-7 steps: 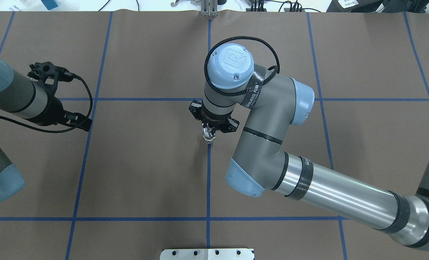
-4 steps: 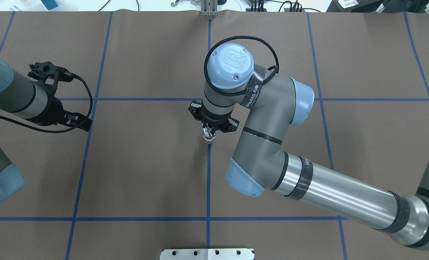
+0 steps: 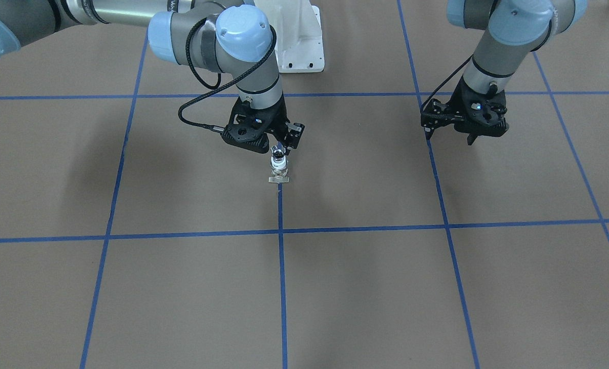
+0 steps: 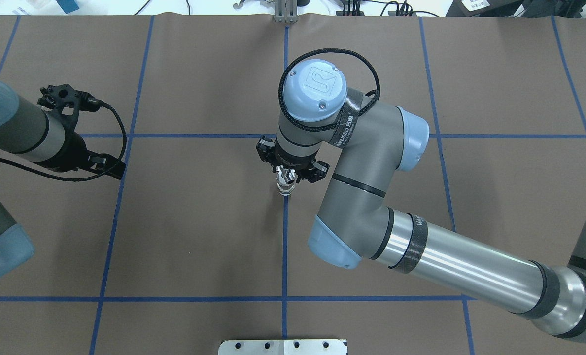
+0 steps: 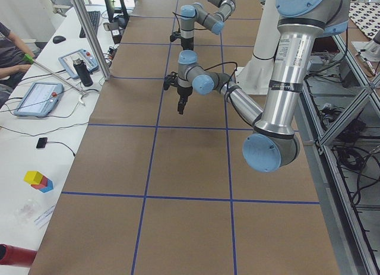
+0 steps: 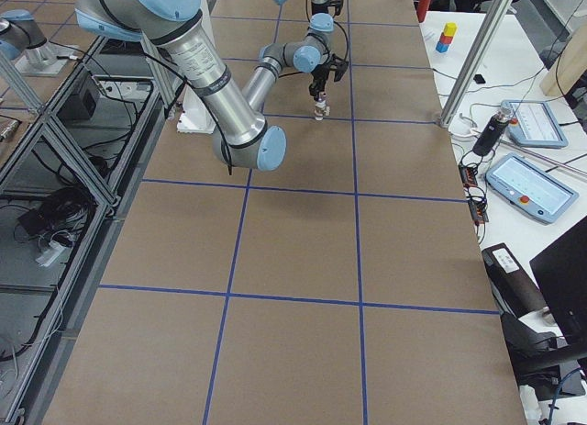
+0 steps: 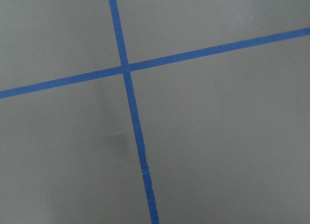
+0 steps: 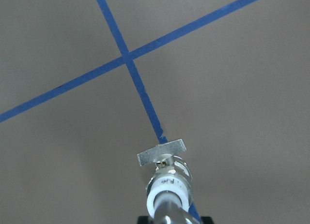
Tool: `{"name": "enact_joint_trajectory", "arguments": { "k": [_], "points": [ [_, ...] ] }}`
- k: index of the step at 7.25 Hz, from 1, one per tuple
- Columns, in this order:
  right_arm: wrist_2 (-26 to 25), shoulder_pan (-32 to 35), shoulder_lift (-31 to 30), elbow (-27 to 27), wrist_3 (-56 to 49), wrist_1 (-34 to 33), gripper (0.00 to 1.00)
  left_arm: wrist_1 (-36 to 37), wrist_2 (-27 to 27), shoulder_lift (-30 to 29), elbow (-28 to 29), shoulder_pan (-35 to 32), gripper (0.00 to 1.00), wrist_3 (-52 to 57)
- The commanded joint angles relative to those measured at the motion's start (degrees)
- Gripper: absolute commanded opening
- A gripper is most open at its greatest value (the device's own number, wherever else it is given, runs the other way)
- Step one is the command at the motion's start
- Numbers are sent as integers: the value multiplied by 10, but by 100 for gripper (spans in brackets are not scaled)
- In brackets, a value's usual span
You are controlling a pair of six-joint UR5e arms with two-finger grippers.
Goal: Assemble PPR valve and pipe with both arms
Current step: 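Open the right gripper and lift it away from the assembled valve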
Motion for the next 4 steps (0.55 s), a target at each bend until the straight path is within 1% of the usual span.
{"name": "enact_joint_trajectory", "arguments": {
  "k": [1, 2, 3, 4],
  "points": [
    [0, 0, 0, 0, -1, 0, 73, 0, 0, 0, 0, 0, 99, 0],
    [0, 0, 0, 0, 0, 0, 73, 0, 0, 0, 0, 0, 99, -1],
    [0, 0, 0, 0, 0, -1, 99, 0, -1, 0, 0, 0, 99, -1],
    [-1, 4, 0, 6, 1, -2, 100, 0, -1, 0, -2, 0, 99, -1]
  ]
}}
